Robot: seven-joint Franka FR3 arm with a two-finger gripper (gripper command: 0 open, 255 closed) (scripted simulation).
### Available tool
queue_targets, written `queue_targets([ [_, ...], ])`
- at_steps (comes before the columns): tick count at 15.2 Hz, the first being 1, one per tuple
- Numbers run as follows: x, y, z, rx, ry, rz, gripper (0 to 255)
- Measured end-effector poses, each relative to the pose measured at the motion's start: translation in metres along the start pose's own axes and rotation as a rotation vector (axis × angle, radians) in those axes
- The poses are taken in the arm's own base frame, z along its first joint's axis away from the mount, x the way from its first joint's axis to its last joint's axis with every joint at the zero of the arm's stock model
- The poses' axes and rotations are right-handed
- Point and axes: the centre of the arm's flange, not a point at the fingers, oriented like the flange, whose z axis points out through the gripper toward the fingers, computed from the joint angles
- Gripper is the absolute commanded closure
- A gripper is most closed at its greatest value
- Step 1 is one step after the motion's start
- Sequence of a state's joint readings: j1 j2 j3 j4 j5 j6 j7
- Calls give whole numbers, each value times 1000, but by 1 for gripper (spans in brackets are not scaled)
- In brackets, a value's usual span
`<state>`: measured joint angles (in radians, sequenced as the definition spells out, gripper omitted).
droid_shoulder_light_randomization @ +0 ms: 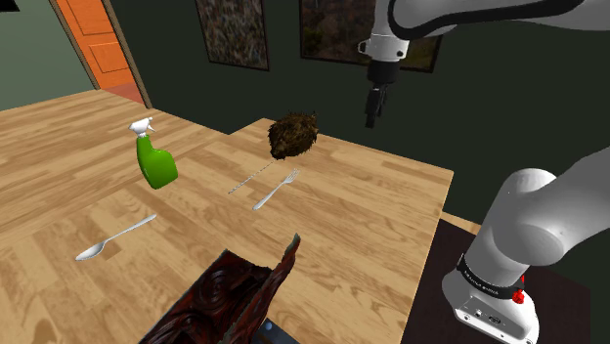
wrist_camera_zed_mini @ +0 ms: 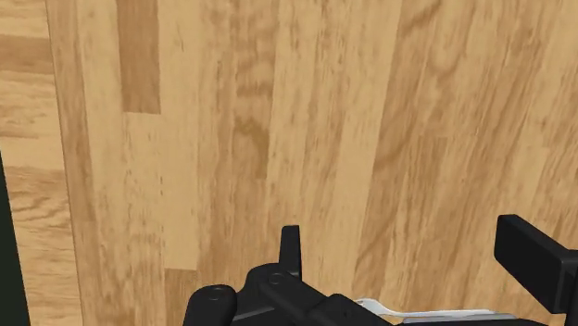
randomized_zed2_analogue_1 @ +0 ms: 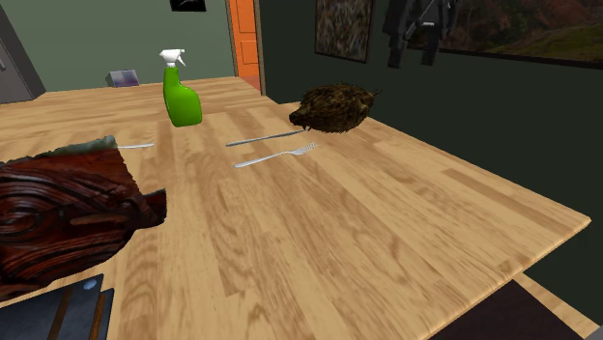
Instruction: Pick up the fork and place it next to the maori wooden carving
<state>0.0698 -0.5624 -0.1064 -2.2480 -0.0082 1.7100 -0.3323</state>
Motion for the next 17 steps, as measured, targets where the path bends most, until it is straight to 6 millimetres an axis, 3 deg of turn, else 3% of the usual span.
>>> queue_targets([
  [10,111,12,81,-20,-31,-437,0],
  [17,182,-6,135,-35,-52,-744,0],
])
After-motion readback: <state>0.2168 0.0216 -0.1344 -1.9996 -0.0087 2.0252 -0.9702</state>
